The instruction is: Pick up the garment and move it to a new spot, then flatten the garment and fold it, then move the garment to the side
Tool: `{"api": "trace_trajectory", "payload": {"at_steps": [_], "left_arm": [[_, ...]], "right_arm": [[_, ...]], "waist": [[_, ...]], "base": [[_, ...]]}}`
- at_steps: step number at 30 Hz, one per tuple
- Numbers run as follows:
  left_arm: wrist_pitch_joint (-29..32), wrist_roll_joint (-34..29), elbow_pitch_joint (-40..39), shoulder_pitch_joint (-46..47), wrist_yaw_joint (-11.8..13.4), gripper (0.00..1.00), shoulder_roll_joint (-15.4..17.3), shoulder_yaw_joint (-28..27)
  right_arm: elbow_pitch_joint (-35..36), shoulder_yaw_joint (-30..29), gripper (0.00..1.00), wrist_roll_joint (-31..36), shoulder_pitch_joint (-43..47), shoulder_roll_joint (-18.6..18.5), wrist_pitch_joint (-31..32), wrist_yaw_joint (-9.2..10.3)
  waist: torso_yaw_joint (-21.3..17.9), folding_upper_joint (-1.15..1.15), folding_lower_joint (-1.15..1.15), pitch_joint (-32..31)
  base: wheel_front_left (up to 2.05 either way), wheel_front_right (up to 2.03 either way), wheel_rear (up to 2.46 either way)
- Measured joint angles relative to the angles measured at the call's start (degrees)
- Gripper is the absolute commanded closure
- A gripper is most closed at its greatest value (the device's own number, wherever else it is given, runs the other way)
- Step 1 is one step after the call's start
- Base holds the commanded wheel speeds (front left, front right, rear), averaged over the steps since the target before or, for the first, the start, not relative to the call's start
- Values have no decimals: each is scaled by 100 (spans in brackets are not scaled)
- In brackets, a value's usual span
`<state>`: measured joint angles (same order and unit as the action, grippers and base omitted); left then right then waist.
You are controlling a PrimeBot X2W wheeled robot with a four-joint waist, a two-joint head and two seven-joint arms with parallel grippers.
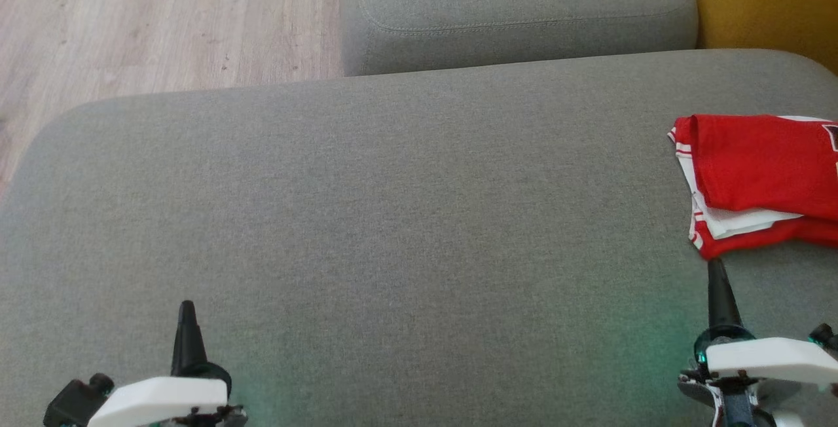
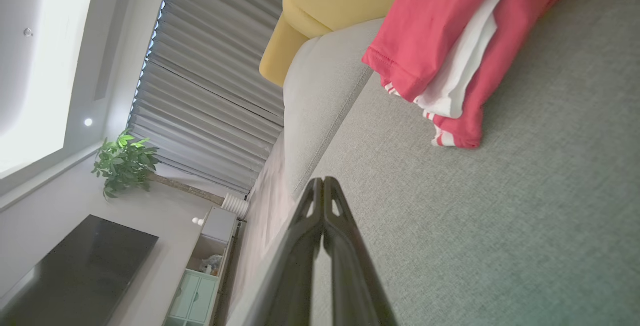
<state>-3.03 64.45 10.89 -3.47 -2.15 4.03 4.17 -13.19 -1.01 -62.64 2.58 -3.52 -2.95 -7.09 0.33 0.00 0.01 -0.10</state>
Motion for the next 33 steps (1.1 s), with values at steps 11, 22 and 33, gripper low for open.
{"api": "trace_trajectory", "payload": {"at_steps": [11, 22, 33], "left_arm": [[180, 751, 114, 134, -142, 100, 0, -129], [355, 1501, 222, 326, -253, 100, -2, -281], [523, 2161, 334, 471, -355, 100, -4, -434]], "right_arm": [[-65, -110, 100, -784, -150, -1, 183, 0], [-136, -204, 100, -1569, -292, -2, 359, 0], [-183, -312, 100, -2273, -380, -2, 530, 0]], "waist": [[-9, 0, 0, 7], [-17, 0, 0, 15], [-25, 0, -1, 21]], "base": [[0, 0, 0], [0, 0, 0], [0, 0, 0]]}}
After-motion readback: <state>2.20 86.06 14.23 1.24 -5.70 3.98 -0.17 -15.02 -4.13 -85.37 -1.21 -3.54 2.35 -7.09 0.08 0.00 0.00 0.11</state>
